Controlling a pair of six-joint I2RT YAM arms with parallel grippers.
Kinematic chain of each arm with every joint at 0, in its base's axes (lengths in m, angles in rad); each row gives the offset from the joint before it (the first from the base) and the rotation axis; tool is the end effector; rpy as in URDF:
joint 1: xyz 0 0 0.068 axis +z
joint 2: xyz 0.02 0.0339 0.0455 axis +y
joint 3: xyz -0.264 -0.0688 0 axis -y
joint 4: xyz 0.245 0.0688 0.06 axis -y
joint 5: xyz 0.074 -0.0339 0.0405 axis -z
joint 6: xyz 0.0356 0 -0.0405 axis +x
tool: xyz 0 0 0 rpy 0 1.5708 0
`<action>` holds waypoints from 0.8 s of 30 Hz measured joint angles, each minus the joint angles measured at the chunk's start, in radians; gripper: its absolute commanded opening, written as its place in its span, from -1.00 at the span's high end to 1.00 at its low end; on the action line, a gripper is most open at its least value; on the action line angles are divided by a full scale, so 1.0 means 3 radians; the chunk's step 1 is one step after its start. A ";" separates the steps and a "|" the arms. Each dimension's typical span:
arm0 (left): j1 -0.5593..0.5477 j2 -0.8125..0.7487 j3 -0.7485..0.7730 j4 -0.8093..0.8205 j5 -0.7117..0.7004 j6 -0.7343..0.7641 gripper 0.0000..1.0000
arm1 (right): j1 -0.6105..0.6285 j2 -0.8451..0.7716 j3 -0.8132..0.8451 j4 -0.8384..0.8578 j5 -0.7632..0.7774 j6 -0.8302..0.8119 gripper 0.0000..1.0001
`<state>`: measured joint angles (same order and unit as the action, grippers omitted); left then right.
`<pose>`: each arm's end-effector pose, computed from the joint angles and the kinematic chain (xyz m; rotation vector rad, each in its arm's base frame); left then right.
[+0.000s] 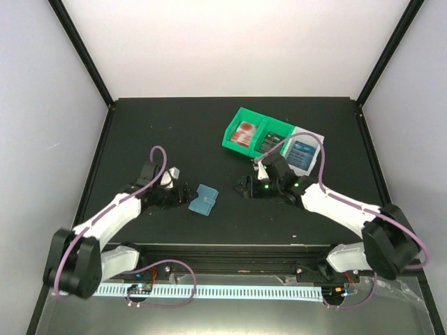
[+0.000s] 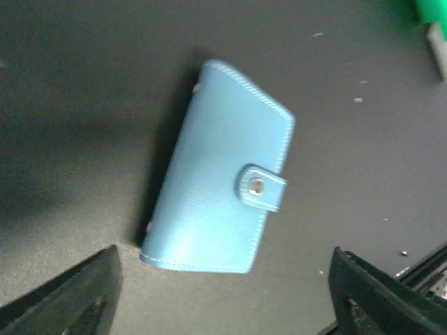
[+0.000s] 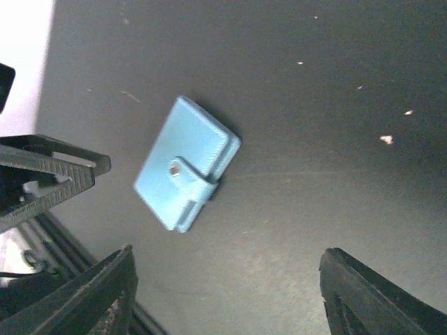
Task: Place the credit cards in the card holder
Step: Open the card holder at the center of the board.
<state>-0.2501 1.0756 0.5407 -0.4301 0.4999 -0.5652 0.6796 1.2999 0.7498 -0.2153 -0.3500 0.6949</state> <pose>0.1855 -0.0650 0.1860 -0.2050 2.6255 -0.9405 0.2000 0.1773 0.2165 -0.1717 2.5384 1.0323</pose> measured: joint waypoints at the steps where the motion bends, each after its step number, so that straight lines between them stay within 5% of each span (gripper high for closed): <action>1: -0.0022 0.0159 0.0004 0.0043 -0.0005 -0.0013 -0.43 | 0.0025 0.0090 0.0036 -0.0006 0.0042 0.0019 -0.33; 7: -0.0116 0.0940 0.0135 0.0153 -0.0037 -0.0038 -0.11 | 0.0196 0.0767 0.0404 -0.0117 0.0226 0.0122 -0.16; 14: -0.0209 0.1153 0.0154 0.0313 -0.0027 -0.0039 0.14 | 0.0418 0.1268 0.0764 -0.0214 0.0275 0.0224 -0.11; 24: -0.0275 0.1258 0.0212 0.0417 -0.0048 -0.0042 0.08 | 0.0543 0.1565 0.1395 -0.0646 0.0497 0.0210 -0.26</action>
<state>-0.3325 1.4528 0.6044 -0.3050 0.4854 -0.5777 0.8425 1.7695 1.1683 -0.4091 -0.2008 0.7578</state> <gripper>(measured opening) 0.478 0.610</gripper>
